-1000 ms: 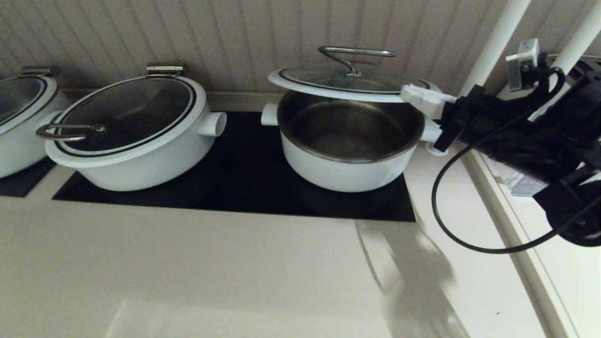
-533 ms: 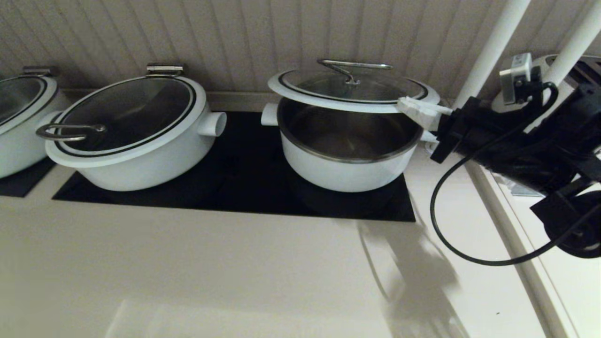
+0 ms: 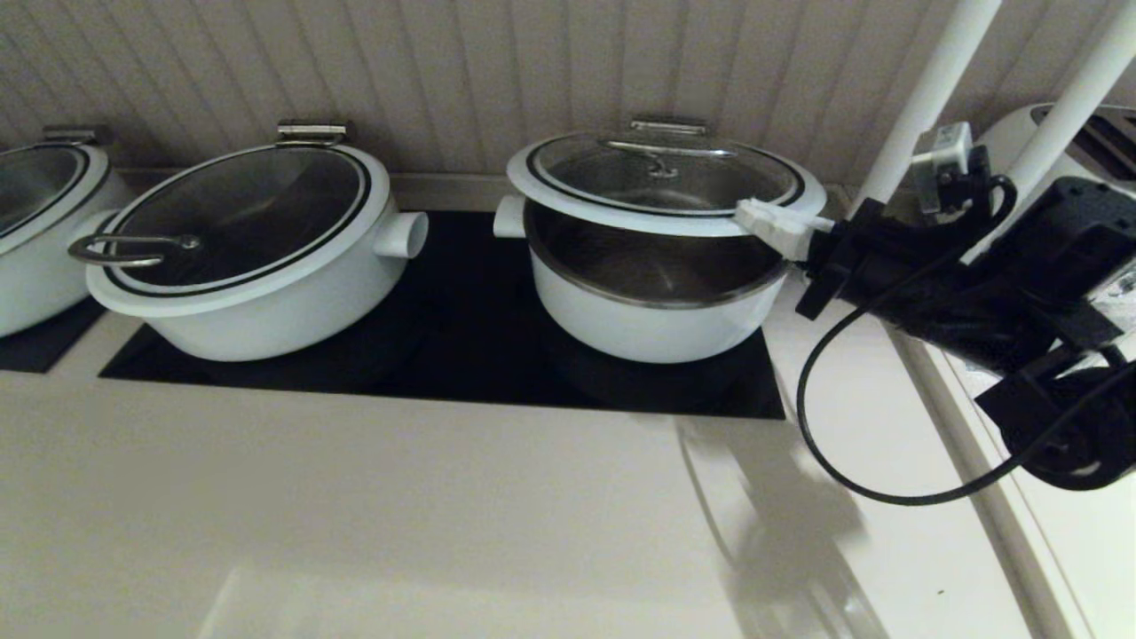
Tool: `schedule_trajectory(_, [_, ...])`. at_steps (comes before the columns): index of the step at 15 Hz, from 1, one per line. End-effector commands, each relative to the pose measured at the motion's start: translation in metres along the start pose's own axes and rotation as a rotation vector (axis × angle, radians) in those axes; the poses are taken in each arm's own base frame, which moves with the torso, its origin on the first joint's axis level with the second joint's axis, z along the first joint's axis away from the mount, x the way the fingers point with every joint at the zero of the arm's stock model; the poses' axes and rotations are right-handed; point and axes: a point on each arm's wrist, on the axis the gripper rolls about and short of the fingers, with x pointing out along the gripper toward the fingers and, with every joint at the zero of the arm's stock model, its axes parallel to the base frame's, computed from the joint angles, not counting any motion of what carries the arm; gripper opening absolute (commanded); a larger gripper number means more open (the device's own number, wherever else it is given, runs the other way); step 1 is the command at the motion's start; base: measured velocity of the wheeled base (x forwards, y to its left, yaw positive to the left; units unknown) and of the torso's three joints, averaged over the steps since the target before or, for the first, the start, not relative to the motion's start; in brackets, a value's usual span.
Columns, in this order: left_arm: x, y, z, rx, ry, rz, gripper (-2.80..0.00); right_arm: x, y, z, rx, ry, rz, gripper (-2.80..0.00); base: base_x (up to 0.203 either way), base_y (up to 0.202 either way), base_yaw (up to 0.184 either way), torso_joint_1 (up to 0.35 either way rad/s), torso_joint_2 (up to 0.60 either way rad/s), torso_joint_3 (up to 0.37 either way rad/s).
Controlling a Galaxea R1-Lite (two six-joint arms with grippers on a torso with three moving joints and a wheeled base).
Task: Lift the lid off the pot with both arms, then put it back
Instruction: Close the pot lid
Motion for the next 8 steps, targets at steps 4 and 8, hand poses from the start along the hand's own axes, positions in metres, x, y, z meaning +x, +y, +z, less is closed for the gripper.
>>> schedule_trajectory(4, [0.000, 0.000, 0.000, 0.000, -0.001, 0.000, -2.80, 0.004, -0.002, -0.016, 0.015, 0.021, 0.006, -2.80, 0.000, 0.000, 0.000, 0.000, 0.00, 0.000])
schedule_trajectory(8, [0.000, 0.000, 0.000, 0.000, -0.001, 0.000, -2.80, 0.005, -0.003, -0.023, 0.021, 0.036, 0.007, -2.80, 0.000, 0.000, 0.000, 0.000, 0.00, 0.000])
